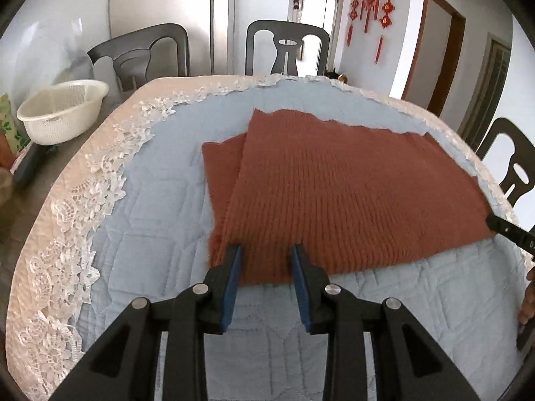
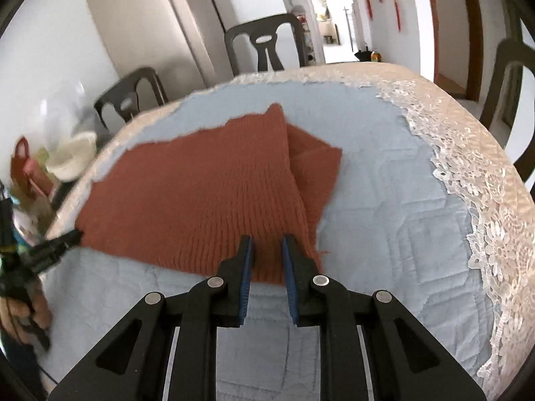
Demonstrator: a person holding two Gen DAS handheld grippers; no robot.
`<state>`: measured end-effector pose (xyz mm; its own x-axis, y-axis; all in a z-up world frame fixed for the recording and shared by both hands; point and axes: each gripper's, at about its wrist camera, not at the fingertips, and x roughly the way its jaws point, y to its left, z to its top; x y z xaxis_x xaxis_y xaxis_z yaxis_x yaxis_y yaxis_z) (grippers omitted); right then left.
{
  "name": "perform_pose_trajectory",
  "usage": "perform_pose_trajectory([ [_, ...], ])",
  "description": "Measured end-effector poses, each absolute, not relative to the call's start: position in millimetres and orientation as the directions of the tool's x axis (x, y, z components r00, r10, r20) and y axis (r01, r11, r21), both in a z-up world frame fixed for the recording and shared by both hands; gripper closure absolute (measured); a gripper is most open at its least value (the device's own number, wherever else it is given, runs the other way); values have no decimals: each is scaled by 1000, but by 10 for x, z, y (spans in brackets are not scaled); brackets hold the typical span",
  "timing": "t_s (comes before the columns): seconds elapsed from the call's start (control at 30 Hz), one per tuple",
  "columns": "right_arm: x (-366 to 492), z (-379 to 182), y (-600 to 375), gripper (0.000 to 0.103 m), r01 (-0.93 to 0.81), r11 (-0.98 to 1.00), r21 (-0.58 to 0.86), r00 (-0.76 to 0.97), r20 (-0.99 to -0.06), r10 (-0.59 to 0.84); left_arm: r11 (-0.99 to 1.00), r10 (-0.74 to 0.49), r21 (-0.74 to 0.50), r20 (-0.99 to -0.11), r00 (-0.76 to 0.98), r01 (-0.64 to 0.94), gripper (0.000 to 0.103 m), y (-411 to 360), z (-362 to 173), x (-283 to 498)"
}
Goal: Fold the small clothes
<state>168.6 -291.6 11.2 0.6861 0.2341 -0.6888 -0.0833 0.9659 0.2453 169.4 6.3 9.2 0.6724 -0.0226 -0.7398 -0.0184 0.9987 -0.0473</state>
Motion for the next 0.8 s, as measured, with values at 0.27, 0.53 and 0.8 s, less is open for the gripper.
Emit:
perform_pose_trajectory([
  [0.27,1645,127,-2767,84,-76,991,109,691,-711,131,1000,-3,-21,-743,669,-19,70,18,72,1711],
  [0.53,1640,130,-2758,84,-76,993,95,691,-712,121,1000,7,-8,-743,669,-19,70,17,71,1708],
  [0.8,1542,276,-2836,82,-91,988,124,718,-679,151,999,-31,-51,-726,687,-9,70,93,183,1619],
])
